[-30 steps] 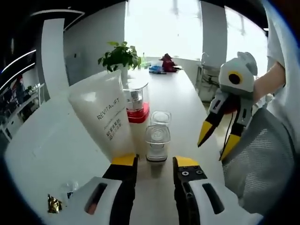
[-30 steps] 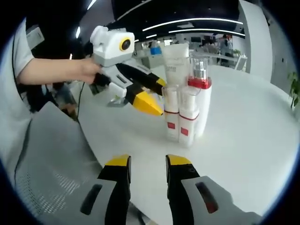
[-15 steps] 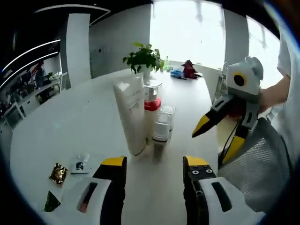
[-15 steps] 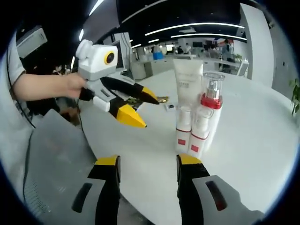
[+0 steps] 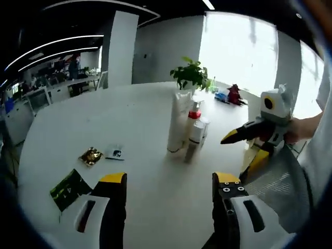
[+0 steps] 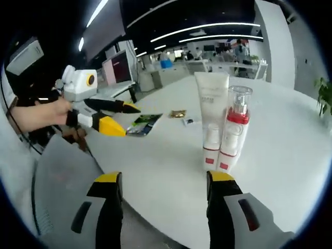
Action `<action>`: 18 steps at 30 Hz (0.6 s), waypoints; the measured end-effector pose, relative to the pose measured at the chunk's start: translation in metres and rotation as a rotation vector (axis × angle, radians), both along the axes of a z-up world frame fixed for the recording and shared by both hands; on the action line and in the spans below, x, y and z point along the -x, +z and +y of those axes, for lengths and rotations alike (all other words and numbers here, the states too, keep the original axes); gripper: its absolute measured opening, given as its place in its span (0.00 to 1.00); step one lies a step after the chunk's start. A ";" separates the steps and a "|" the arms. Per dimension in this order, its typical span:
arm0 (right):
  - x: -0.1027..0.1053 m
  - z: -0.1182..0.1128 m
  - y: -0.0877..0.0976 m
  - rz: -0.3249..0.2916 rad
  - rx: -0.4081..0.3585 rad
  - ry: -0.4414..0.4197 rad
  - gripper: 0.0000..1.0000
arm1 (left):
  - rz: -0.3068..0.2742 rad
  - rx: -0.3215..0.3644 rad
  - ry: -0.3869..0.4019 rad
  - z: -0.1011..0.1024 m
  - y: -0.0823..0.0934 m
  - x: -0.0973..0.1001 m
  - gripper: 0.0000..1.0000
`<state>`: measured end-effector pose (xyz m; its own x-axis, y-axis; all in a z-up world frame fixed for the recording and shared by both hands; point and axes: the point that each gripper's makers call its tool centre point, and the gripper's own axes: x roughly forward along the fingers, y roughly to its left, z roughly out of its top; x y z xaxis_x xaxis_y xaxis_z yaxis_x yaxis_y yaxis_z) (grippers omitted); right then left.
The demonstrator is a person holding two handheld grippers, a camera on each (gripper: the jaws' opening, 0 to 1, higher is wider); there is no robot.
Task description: Arrange the skincare products in the storage area until every visible bottle or jar stands upright without overlapping.
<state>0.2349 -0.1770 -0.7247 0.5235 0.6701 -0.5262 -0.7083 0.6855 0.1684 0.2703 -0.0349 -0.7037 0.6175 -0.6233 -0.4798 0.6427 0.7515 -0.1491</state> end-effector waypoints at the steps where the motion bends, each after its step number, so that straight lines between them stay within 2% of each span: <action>1: 0.000 0.000 0.002 -0.002 0.003 -0.016 0.66 | 0.007 0.000 0.007 0.005 -0.001 0.003 0.66; 4: 0.000 0.000 0.004 -0.002 -0.009 -0.045 0.68 | 0.028 0.002 0.025 0.019 -0.003 0.019 0.68; 11: 0.002 -0.006 0.007 -0.033 0.040 -0.082 0.69 | 0.035 0.012 0.078 0.054 -0.001 0.038 0.78; 14: 0.000 -0.009 0.007 -0.041 0.049 -0.104 0.69 | 0.024 0.005 0.104 0.070 0.002 0.045 0.81; 18: 0.000 -0.009 0.007 -0.061 0.071 -0.116 0.69 | -0.003 0.031 0.136 0.086 0.007 0.053 0.88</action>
<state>0.2345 -0.1856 -0.7180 0.6277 0.5653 -0.5353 -0.6308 0.7722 0.0757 0.2170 0.0507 -0.6971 0.6989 -0.5479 -0.4598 0.5353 0.8270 -0.1718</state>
